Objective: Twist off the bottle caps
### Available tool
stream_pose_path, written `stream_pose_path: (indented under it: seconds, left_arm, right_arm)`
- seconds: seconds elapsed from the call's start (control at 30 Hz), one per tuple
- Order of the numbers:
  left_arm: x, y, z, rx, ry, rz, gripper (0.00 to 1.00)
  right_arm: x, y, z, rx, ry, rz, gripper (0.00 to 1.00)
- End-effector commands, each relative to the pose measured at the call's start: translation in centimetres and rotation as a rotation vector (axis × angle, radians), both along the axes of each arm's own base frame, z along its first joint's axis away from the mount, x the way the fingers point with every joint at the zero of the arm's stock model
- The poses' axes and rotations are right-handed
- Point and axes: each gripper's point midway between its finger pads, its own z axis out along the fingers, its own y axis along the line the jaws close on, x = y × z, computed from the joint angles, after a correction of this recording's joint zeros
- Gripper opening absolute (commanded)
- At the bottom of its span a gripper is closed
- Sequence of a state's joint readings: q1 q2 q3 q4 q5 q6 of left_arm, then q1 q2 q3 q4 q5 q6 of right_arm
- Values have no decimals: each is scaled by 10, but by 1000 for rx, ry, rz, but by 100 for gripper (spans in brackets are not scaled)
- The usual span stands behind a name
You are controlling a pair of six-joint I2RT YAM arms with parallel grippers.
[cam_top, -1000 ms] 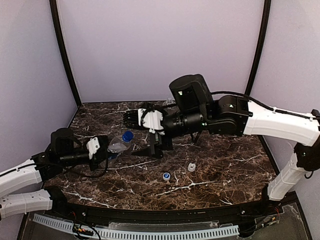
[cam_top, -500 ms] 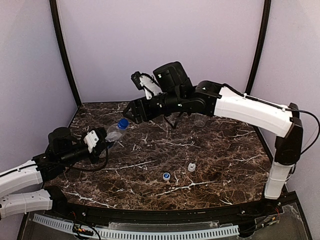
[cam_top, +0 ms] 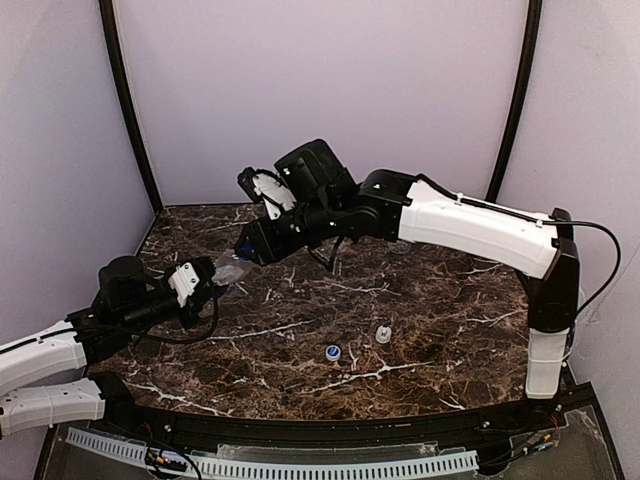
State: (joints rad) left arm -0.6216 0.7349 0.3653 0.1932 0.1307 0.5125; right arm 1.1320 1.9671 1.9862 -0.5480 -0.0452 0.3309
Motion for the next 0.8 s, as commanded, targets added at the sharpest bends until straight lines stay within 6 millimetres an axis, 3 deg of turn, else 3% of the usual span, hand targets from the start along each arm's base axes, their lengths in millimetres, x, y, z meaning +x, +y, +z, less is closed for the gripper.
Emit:
stream_pose_path:
  seconds: [0.0, 0.13, 0.27, 0.4, 0.47, 0.57, 0.67, 0.77]
  left_arm:
    - [1, 2, -3, -4, -10, 9, 11]
    - [0, 1, -3, -9, -10, 4, 11]
    - [-2, -1, -3, -3, -1, -13, 11]
    - [-30, -16, -13, 37, 50, -194, 10]
    - [-58, -25, -24, 77, 105, -358, 10]
    - [-102, -30, -37, 111, 210, -576, 10]
    - [-120, -28, -44, 121, 275, -647, 11]
    - [-126, -24, -49, 138, 304, -660, 11]
  right_arm:
    - [-4, 1, 3, -11, -8, 23, 46]
    - [-13, 3, 1, -14, -5, 86, 23]
    - [-41, 6, 2, -15, -36, 299, 0]
    - [-98, -8, 2, -19, -185, 662, 0]
    - [-126, -20, -7, -50, -317, 819, 0]
    - [-151, -37, -19, -113, -534, 993, 0]
    - [-161, -48, -33, -217, -769, 1104, 0]
    - [-153, -49, -37, -335, -971, 1113, 0]
